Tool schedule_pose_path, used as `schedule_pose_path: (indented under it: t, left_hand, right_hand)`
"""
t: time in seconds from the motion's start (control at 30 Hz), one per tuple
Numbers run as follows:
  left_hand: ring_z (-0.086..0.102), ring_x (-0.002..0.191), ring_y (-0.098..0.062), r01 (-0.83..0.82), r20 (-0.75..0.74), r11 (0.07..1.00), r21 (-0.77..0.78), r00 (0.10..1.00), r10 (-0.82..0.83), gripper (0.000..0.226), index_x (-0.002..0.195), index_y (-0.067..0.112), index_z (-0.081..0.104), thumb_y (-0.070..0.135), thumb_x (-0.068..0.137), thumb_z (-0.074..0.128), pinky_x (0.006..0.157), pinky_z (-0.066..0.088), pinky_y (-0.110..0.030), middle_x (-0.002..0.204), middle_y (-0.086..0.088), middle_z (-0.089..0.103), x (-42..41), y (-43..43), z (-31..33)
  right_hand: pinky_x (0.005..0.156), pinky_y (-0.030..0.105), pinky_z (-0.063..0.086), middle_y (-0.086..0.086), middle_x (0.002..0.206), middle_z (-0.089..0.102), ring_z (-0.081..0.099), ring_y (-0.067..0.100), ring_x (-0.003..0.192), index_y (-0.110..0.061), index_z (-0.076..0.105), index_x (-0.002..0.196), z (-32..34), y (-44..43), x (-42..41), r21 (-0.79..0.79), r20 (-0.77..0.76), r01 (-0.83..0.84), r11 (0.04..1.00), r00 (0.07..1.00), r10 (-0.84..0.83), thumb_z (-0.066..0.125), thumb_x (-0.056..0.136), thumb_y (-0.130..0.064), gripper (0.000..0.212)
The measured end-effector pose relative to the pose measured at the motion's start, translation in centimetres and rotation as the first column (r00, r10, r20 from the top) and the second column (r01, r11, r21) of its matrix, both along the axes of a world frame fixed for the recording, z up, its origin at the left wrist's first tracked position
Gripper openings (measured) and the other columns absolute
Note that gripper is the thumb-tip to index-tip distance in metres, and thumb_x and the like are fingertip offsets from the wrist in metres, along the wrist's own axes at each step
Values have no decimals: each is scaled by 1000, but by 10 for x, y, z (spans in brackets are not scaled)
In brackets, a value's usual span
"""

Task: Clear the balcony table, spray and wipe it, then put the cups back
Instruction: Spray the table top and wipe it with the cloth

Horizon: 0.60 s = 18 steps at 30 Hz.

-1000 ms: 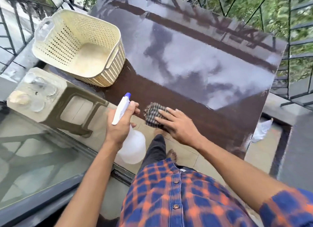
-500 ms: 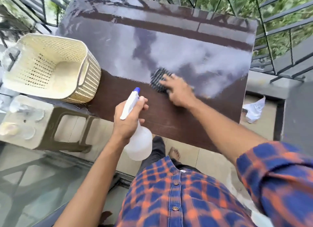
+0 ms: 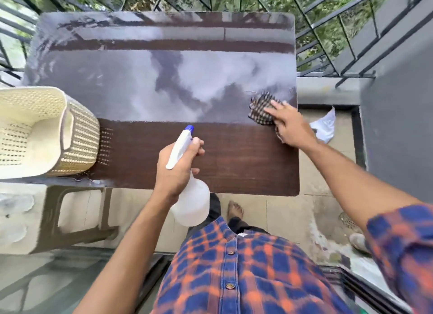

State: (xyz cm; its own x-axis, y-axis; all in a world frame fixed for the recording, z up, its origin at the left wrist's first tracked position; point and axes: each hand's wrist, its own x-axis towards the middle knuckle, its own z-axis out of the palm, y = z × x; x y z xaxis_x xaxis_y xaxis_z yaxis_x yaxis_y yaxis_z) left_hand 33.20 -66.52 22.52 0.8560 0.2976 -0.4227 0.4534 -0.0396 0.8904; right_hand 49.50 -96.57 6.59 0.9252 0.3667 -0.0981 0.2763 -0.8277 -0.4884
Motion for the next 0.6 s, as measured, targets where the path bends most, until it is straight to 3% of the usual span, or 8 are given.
schedule_pose_path:
  t: [0.13,0.33,0.5,0.6]
  left_hand:
    - [72,94,-11,43,-9,999,-8,999,-43,30,96,19,75,44,87,61,58,53,-27,86,2,75,3,-12,-1]
    - [70,91,-11,89,-20,994,-56,996,-91,28,96,17,75,42,90,62,56,50,-25,84,1,73,6,-30,-5]
    - [71,94,-14,101,-29,993,-69,994,-103,33,96,16,75,44,87,62,57,52,-26,86,0,74,8,-39,-5]
    - [71,96,-16,109,-33,992,-60,993,-111,29,96,17,76,43,88,63,58,52,-26,87,-1,74,11,-41,-5]
  right_hand:
    - [121,48,27,11,154,45,37,39,144,-22,59,139,8,37,-3,10,-1,99,995,995,-99,52,89,-5,53]
    - [119,38,33,-3,156,44,37,28,146,-29,56,143,12,2,-147,-10,66,-121,993,990,122,60,95,-10,52]
    - [113,49,39,2,152,49,40,35,142,-23,58,140,2,-14,-212,15,57,302,953,952,-302,54,86,11,64]
    - [114,51,38,2,151,50,41,34,142,-22,60,139,5,17,-213,25,74,295,955,952,-296,56,82,10,66]
